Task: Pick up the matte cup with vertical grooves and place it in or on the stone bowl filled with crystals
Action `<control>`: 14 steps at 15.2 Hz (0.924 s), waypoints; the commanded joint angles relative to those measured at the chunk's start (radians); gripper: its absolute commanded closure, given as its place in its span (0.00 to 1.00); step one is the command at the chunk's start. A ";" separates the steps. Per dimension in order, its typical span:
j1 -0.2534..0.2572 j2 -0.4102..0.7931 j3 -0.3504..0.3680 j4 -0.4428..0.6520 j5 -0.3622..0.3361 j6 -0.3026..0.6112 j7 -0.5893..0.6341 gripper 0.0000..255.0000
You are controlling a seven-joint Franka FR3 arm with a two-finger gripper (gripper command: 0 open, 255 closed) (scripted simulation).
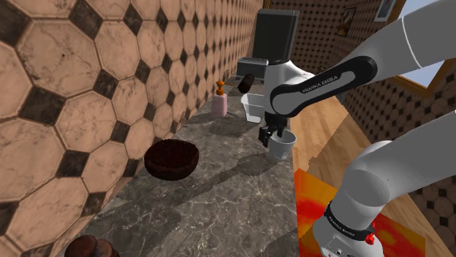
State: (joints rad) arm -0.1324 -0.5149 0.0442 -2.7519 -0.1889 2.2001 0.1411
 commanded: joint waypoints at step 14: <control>-0.007 0.024 -0.003 -0.021 -0.010 0.046 0.005 1.00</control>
State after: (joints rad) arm -0.1392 -0.4912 0.0417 -2.7721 -0.1991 2.2462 0.1457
